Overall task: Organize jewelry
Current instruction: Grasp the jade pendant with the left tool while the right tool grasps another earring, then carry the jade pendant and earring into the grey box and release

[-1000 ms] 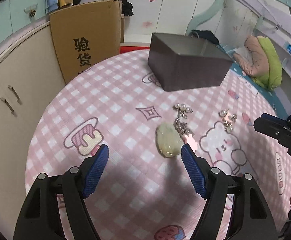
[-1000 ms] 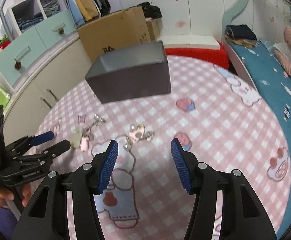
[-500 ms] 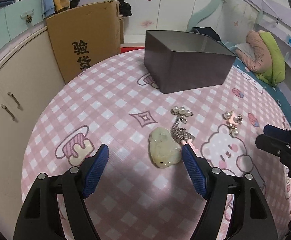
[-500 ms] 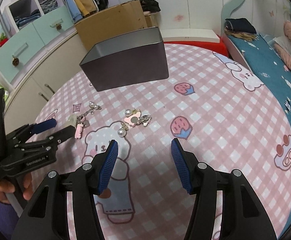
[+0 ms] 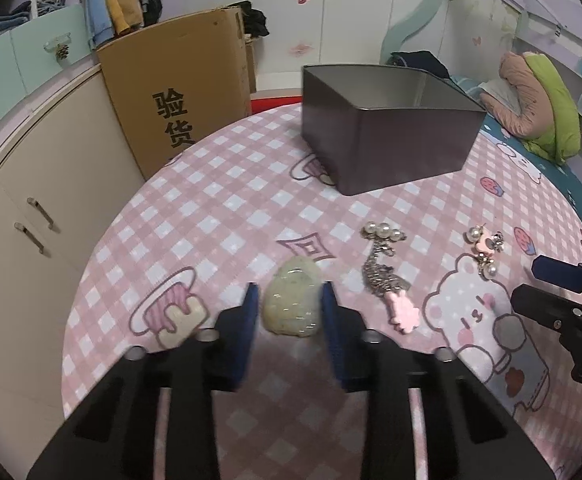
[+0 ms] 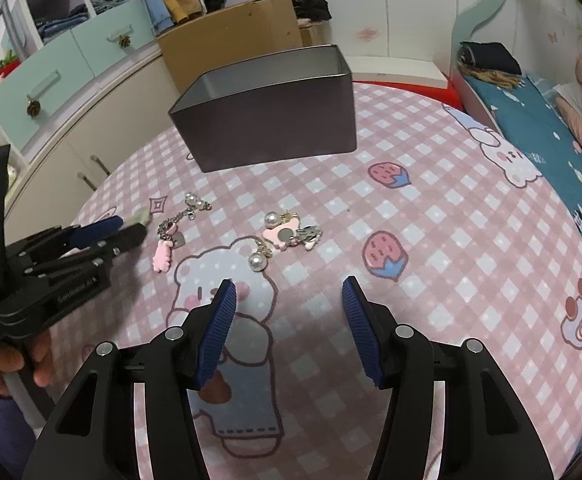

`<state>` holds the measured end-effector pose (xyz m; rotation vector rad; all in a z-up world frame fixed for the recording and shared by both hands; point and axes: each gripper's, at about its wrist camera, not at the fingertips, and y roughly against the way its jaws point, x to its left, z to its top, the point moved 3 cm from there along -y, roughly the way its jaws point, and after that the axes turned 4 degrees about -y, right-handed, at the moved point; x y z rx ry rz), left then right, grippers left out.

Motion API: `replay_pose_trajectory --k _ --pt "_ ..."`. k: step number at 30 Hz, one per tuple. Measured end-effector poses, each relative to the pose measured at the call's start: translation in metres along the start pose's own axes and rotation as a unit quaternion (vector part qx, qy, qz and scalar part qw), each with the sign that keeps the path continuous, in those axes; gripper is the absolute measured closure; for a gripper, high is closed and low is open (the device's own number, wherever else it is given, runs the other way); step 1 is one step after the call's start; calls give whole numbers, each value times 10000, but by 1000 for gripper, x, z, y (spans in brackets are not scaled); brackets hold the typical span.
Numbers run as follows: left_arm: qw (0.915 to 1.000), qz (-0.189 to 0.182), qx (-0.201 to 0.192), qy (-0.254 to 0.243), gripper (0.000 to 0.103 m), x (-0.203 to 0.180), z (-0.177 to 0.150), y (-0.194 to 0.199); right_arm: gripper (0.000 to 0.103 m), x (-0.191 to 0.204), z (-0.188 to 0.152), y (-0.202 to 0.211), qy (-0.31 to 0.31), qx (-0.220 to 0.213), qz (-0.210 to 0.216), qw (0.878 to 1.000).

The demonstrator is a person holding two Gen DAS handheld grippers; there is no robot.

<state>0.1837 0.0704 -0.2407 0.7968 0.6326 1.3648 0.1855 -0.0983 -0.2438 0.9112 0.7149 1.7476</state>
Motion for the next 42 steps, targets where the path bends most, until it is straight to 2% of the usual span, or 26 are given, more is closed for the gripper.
replay_pose_trajectory --k 4,7,9,14,16,18,20,29,33,42 --pt "9999 -47 -29 88 76 4 -6 4 49 8 0 -5 159 -32 -81 9998" --pt "9996 -216 -1 183 76 6 -9 9 50 12 3 -13 181 -53 -129 9997" --pt "9994 -289 12 215 76 7 -11 11 62 15 6 -16 255 -70 -238 9994" --pt "9987 -423 27 298 76 9 -15 15 69 24 12 -24 422 -69 -341 9985" --pt "9984 -482 15 308 76 8 -15 16 76 27 12 -26 553 -113 -515 9971" --pt "9982 -521 -9 302 76 7 -15 18 87 27 11 -25 556 -103 -406 9976" --pt "9979 -578 -36 289 76 6 -14 20 90 26 11 -24 576 -73 -396 9975" --pt "9952 -911 -295 221 76 -2 1 42 90 14 12 3 382 -220 -177 9989" --pt "9923 -1134 -458 199 76 -7 14 54 90 5 22 24 185 -424 22 9989" --pt "9859 -1376 -951 -21 76 -25 55 83 90 -2 58 49 130 -790 184 9966"
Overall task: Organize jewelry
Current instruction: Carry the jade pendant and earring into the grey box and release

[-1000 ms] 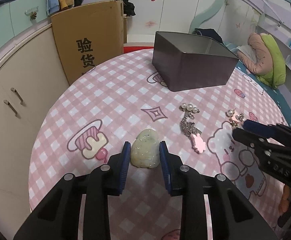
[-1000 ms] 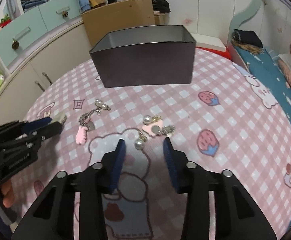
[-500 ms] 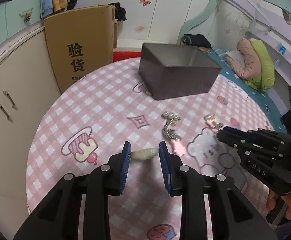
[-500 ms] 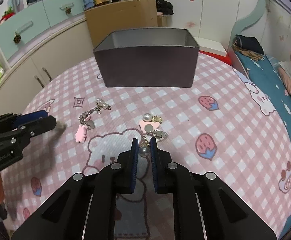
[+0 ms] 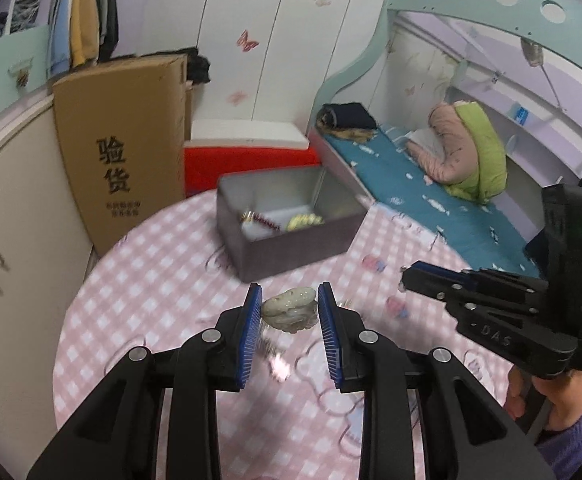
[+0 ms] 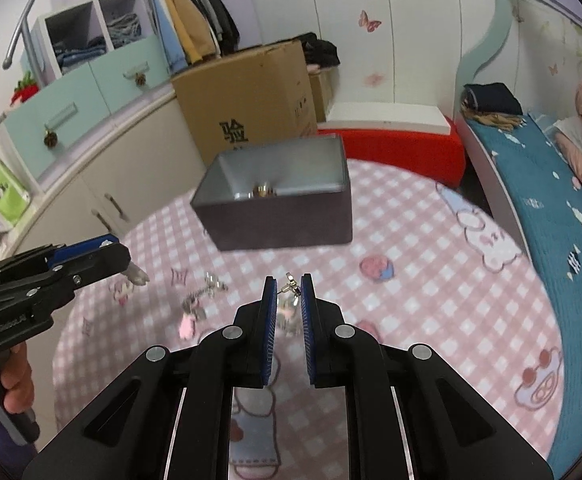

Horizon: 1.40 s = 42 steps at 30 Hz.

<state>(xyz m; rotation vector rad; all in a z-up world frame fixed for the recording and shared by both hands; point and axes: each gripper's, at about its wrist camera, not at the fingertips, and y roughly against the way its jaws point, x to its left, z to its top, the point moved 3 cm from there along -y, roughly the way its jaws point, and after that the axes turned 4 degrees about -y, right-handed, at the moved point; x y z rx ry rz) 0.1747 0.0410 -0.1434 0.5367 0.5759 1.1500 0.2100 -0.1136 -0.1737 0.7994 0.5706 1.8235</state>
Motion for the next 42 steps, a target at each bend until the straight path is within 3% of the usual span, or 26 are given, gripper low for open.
replay_pose_trajectory --k 8,14,20,25,42 --pt "9994 -99 -335 -31 76 2 65 -9 90 4 60 -1 -3 -331 221 9992" --pt "9991 -277 -46 325 76 19 99 -53 90 0 89 -34 -117 -122 363 9992" --pt "9973 -128 601 403 76 27 89 -114 90 -3 90 -77 -176 252 358 9989" --pt "9950 -1 953 296 76 28 73 -143 90 -9 85 -100 -187 480 293 9982" --pt "9940 91 1069 222 76 23 71 -156 90 -16 79 -111 -201 613 209 9977"
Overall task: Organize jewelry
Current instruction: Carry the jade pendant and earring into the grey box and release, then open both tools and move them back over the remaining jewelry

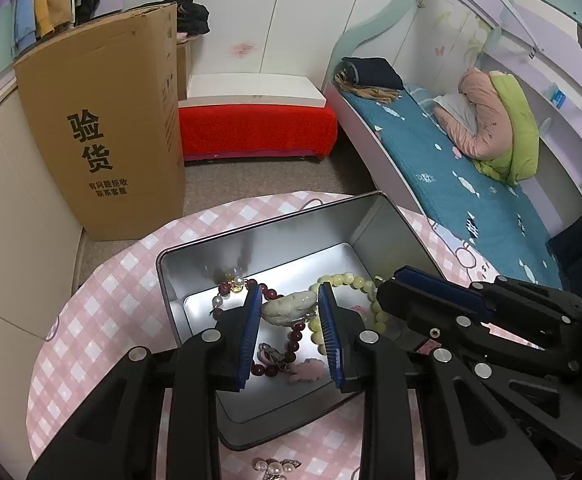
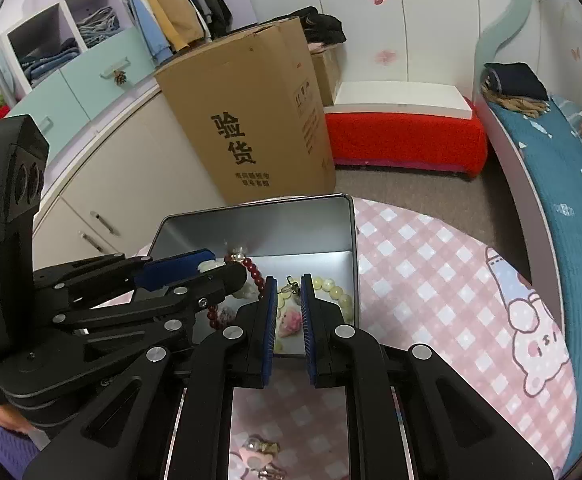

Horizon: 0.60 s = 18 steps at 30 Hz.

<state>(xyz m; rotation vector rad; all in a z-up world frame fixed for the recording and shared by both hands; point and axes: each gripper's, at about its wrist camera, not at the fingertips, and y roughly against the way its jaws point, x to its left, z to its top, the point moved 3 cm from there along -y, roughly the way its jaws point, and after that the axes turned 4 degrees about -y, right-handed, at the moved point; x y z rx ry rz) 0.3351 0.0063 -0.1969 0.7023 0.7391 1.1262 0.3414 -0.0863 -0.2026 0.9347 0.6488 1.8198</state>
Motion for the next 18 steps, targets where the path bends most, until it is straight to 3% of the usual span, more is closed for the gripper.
replay_pose_trajectory --k 7,12,18 --pt "9998 -11 -150 97 74 7 -1 10 90 1 -1 -4 2 59 22 10000" --pt "9990 3 -355 272 54 17 -6 26 90 4 -3 -4 2 73 15 10000" --pt "9974 20 -640 334 51 22 -9 53 88 8 -2 2 -77 -51 80 9999"
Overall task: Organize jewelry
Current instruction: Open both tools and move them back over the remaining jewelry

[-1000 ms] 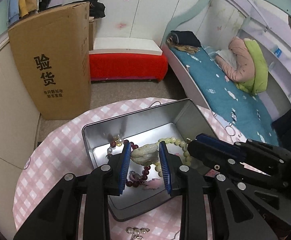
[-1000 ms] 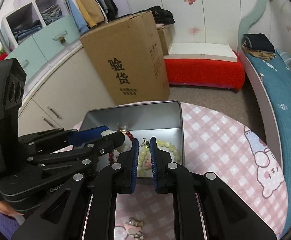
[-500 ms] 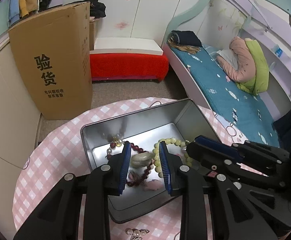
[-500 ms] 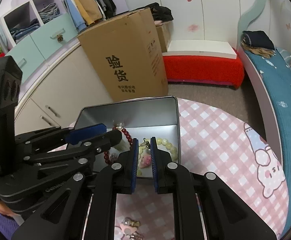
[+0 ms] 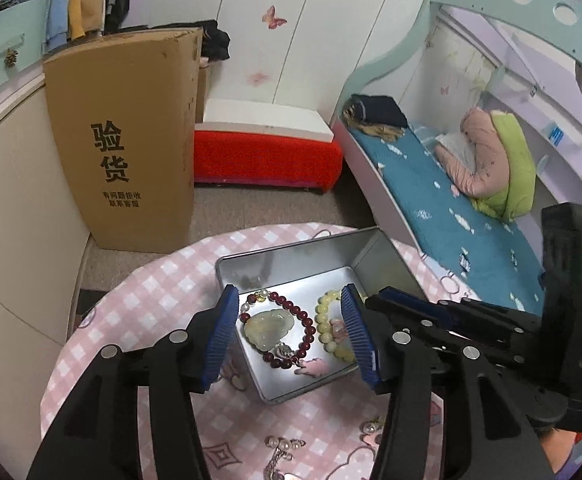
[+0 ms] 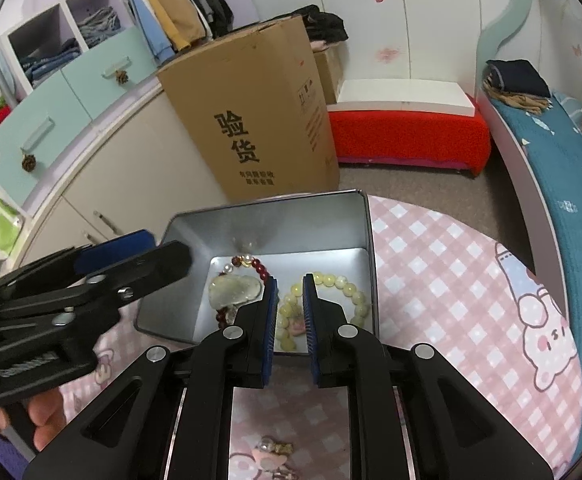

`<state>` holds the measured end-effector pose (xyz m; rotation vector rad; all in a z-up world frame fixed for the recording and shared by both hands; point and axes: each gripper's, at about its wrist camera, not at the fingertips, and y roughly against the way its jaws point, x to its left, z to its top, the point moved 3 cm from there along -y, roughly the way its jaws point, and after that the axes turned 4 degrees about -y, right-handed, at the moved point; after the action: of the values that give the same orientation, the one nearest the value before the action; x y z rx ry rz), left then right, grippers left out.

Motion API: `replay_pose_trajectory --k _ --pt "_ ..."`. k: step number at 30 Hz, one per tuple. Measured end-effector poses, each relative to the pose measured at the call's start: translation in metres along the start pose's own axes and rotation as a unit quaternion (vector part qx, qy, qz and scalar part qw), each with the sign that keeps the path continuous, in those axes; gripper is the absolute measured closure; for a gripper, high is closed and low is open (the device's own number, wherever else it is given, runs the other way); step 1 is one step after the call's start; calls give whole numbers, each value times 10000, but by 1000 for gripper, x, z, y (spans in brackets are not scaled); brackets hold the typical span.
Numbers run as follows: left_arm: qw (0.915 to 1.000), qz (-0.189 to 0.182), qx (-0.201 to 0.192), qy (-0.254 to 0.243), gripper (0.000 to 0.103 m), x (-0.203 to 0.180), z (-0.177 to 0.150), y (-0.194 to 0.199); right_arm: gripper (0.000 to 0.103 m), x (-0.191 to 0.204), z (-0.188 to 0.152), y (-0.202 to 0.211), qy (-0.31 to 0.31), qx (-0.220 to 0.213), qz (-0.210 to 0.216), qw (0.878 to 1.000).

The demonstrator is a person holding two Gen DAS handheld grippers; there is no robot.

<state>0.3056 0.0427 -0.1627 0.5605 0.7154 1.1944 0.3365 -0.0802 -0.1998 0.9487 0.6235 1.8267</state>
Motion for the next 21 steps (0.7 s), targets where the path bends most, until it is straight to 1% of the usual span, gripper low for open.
replay_pose_trajectory --k 2,4,5,7,8,9,13,14,15,17,21 --pt "9999 16 -101 8 46 1 -1 10 88 0 0 6 -2 -88 -29 10000" --pt "9998 50 -187 16 46 3 -2 20 88 -1 1 15 -46 -174 -50 9998" --pt "9997 52 -248 26 45 3 -4 27 85 0 1 21 -50 -236 -64 9997" --pt "9993 96 -342 59 39 4 -6 37 66 1 1 33 -25 -366 -136 9992" --pt "9989 128 -452 73 35 5 -9 45 51 1 0 41 7 -477 -186 9987" --pt "9985 159 -525 83 32 5 -12 51 50 3 -1 50 65 -564 -233 9981" --pt "9971 290 -693 148 32 9 -23 71 50 3 -10 74 117 -712 -261 9971" --pt "9965 377 -729 174 32 10 -29 76 50 3 -14 80 132 -735 -274 9968" --pt "9960 425 -769 179 29 11 -33 81 49 3 -17 84 137 -751 -280 9967" --pt "9945 556 -861 220 25 13 -42 90 47 3 -26 93 160 -799 -309 9962" --pt "9935 659 -874 300 25 16 -61 99 44 -4 -50 104 155 -806 -460 9956"
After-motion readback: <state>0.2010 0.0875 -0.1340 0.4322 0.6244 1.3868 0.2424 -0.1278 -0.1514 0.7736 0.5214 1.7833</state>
